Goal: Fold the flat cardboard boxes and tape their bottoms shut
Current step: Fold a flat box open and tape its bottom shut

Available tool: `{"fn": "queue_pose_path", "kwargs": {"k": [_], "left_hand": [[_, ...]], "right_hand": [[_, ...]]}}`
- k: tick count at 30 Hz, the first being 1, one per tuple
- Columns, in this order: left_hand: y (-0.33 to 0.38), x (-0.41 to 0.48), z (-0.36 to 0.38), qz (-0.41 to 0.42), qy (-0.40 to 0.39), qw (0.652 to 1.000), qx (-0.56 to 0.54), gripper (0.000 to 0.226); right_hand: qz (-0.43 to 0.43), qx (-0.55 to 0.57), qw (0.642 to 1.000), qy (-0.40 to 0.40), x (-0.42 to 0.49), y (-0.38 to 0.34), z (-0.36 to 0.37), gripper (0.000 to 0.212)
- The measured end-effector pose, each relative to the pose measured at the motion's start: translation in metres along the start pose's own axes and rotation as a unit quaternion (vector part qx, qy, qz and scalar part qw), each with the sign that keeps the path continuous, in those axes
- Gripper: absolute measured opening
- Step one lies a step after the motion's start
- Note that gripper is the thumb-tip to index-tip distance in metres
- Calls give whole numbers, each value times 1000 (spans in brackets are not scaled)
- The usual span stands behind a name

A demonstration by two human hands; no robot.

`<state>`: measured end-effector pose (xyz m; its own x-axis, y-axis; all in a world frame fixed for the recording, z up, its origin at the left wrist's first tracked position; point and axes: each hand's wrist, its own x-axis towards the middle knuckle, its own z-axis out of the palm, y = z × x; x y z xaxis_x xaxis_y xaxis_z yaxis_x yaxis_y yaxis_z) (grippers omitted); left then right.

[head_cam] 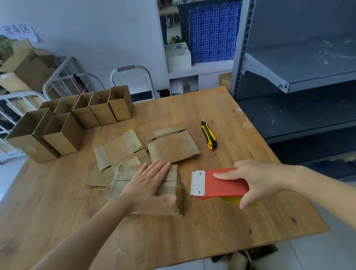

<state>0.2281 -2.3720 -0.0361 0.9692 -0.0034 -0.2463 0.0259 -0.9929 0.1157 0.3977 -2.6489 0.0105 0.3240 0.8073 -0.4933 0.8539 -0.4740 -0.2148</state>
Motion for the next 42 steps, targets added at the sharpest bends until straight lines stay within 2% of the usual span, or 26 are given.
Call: {"fn": "queue_pose_path", "kwargs": {"k": [4,9,11,14,18,23,29,34,38,41,42], "left_hand": [[13,15,-4,-97,37,988,-112,110],[39,29,-3,-172,63,982,-51,80],[43,28,0,-186,83,978,-37,85],[43,26,3,-191,97,976,-37,84],[45,25,5,-199,104,974,-39,78],[47,25,7,-205,110,972,-34,75],[45,26,7,-203,107,972,-44,72],[44,27,5,-201,102,973,-45,71],[46,22,7,-196,105,974,-37,75],[46,21,8,-186,115,975,-34,69],[46,21,8,-186,116,975,-34,69]], "right_hand": [[9,10,1000,2,7,-7,-1,95],[18,2,999,-26,8,-21,-16,89],[11,-31,999,-37,10,-29,-28,83],[-21,-108,993,-42,20,-47,-46,75],[-31,-163,984,-72,32,-65,-66,75],[-14,-157,984,-86,46,-75,-77,77],[29,-138,982,-129,60,-90,-88,58],[62,-96,982,-150,70,-88,-97,61],[86,-114,976,-165,79,-84,-60,35],[76,-99,976,-181,78,-69,-26,58],[77,-55,980,-173,73,-58,-24,61]]}}
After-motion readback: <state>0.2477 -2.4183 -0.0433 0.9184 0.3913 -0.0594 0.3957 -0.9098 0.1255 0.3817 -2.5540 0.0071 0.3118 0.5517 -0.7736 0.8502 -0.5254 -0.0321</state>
